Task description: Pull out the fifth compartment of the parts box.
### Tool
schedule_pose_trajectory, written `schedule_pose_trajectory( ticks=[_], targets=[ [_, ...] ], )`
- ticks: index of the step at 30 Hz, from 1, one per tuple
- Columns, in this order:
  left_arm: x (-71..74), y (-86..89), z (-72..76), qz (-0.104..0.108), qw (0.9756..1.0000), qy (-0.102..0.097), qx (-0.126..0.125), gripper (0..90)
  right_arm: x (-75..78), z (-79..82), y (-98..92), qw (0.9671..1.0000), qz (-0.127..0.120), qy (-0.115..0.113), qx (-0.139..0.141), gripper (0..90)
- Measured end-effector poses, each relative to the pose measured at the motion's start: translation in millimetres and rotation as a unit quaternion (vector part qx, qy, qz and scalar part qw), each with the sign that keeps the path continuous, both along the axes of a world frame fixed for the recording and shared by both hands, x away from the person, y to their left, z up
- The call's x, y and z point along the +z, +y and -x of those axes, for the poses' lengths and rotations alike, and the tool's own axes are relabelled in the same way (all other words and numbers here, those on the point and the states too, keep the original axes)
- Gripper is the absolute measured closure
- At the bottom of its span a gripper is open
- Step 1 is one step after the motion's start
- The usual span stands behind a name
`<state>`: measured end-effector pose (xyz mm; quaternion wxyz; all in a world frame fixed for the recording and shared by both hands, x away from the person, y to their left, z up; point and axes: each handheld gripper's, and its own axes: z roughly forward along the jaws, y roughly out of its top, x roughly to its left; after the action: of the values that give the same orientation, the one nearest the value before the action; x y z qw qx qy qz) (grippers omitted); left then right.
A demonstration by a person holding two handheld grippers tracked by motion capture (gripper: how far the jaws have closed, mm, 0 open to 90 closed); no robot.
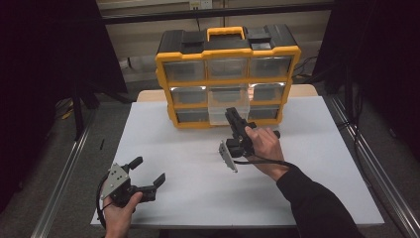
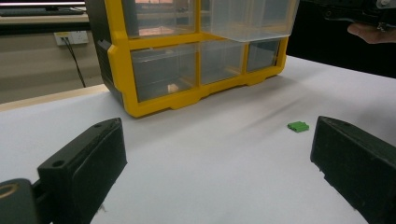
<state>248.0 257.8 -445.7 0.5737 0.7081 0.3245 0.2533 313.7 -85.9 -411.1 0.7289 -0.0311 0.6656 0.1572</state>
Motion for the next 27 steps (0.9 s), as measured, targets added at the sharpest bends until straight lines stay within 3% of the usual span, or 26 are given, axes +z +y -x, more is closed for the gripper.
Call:
schedule_pose_trajectory(
  ticks=[13, 23, 27],
  targets=[
    [-0.1, 0.1, -0.2, 0.0, 1.0, 0.0, 0.0, 3.3, -0.4, 0.9, -4.0, 1.0, -0.003, 0.006, 0.003, 75.8],
    [-0.2, 0.6, -0.1, 0.001, 1.0, 0.002, 0.001, 3.3, 3.3, 3.1, -6.9, 0.9978, -0.056, 0.031, 0.013, 61.5],
    [-0.2, 0.4, -0.1, 0.001, 1.0, 0.002, 0.001, 3.3, 8.2, 6.2, -11.0, 0.9931, -0.103, 0.053, 0.018, 49.5]
  ],
)
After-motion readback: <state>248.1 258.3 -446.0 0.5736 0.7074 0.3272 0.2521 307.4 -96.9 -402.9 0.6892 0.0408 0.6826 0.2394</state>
